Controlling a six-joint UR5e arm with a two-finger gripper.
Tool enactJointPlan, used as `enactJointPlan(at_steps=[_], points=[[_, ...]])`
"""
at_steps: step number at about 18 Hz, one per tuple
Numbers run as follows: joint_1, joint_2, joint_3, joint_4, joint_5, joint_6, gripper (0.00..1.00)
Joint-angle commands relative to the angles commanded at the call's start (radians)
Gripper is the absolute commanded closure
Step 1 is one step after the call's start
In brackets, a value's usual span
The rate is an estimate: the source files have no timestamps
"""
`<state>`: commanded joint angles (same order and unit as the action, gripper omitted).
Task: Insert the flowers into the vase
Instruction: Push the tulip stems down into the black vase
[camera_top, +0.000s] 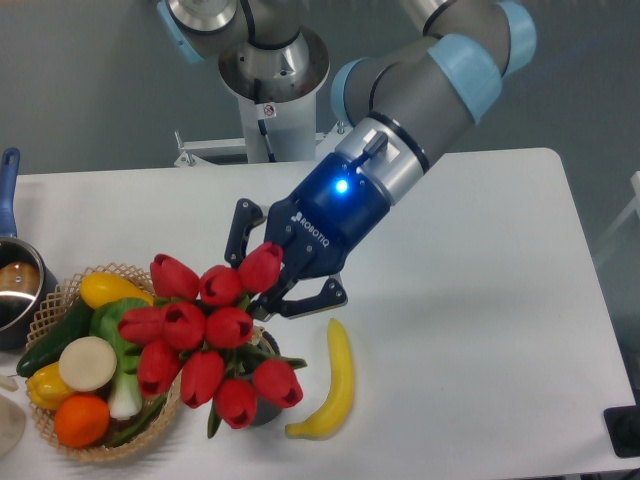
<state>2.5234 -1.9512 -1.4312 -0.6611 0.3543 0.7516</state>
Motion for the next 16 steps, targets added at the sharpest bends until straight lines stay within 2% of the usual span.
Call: enactJointPlan(at_steps=[9, 14, 16], points=[[-0.029, -0.015, -0.086, 0.0, 0.003, 0.069, 0.97], [-0.034, -0.038, -0.104, 0.0, 0.015, 0.081, 0.94], [-0.035, -0.057, -0.11, 0.0, 0.076, 0.088, 0.92]])
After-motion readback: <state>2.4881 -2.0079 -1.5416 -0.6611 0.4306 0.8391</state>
